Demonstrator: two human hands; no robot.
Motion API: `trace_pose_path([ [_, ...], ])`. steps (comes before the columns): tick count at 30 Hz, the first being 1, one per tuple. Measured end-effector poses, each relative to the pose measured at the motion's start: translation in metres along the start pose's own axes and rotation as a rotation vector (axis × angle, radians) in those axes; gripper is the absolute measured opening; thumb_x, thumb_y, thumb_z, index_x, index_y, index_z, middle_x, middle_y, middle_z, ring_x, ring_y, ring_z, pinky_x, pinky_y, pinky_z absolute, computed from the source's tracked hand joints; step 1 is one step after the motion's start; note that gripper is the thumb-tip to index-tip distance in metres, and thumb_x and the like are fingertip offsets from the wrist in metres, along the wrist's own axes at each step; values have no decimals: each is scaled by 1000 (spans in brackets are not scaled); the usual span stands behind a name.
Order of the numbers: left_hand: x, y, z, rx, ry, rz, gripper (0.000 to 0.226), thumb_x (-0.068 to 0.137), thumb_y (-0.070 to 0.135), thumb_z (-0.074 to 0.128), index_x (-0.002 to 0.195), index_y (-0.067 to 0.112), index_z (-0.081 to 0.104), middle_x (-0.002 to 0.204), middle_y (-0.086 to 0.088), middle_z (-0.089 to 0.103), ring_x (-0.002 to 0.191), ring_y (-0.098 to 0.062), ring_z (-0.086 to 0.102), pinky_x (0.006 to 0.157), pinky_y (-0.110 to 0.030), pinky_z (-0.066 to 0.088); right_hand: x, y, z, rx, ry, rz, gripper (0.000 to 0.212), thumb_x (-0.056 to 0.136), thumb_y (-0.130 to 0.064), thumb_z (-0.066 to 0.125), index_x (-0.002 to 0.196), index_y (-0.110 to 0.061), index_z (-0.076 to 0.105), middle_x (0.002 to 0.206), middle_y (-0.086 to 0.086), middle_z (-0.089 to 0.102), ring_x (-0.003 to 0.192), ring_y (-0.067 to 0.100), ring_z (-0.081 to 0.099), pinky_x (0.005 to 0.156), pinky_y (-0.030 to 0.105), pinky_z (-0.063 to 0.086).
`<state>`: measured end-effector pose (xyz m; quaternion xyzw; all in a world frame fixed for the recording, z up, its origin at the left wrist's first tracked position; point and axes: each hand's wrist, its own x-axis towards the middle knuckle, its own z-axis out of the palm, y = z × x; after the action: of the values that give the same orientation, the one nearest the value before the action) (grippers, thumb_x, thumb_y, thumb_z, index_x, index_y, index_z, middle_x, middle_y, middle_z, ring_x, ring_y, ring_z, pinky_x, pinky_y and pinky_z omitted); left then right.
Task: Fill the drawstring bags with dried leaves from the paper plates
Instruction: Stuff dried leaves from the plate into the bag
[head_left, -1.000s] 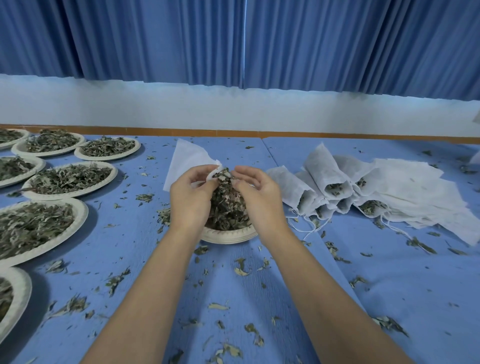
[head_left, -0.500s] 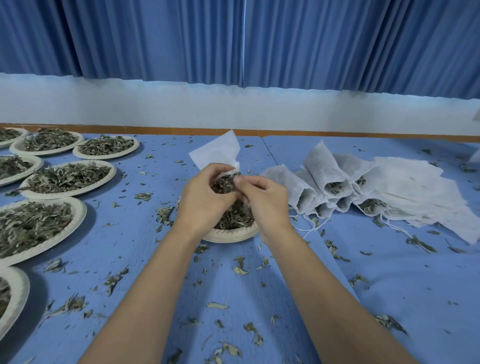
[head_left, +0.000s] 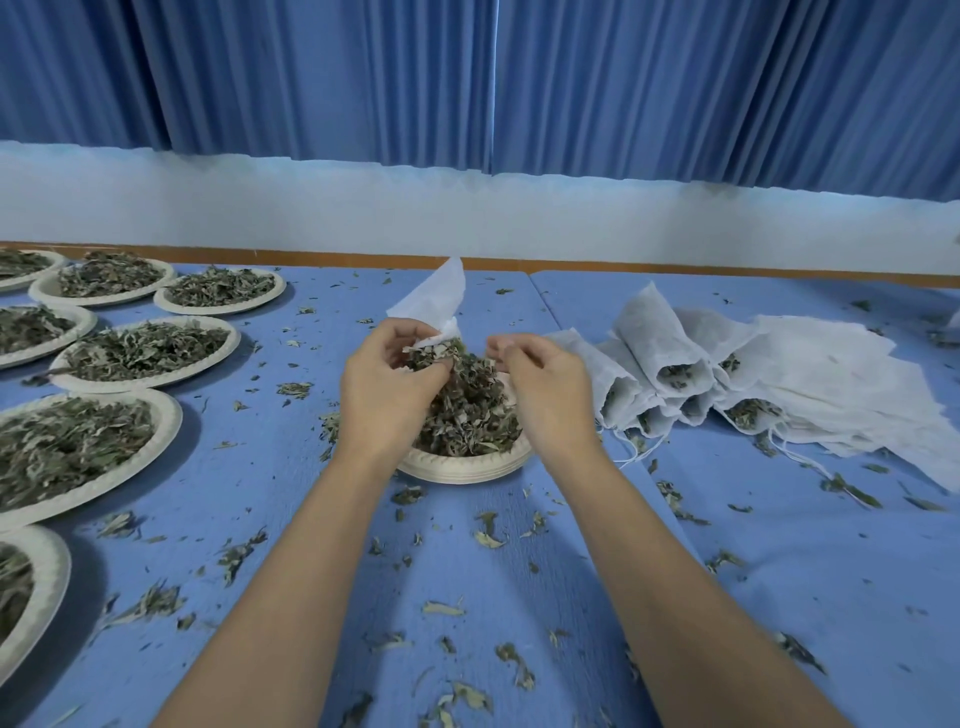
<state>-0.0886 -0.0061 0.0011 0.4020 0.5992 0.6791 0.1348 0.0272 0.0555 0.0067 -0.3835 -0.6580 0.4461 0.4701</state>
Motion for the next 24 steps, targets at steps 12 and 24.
trace_pose_path([
  [12, -4, 13, -6, -100, -154, -98, 25, 77, -5, 71, 84, 19, 66, 66, 13, 69, 61, 5, 61, 58, -8, 46, 2, 4, 1, -251, -64, -255, 21, 89, -7, 59, 104, -12, 74, 99, -4, 73, 92, 9, 65, 86, 27, 51],
  [24, -1, 9, 14, 10, 170, -101, 26, 78, 6, 73, 71, 29, 65, 74, 10, 68, 67, -3, 62, 61, -18, 46, -6, 7, 9, -475, 90, -408, 17, 94, -11, 54, 100, -8, 70, 98, 5, 70, 97, 19, 57, 81, 20, 38],
])
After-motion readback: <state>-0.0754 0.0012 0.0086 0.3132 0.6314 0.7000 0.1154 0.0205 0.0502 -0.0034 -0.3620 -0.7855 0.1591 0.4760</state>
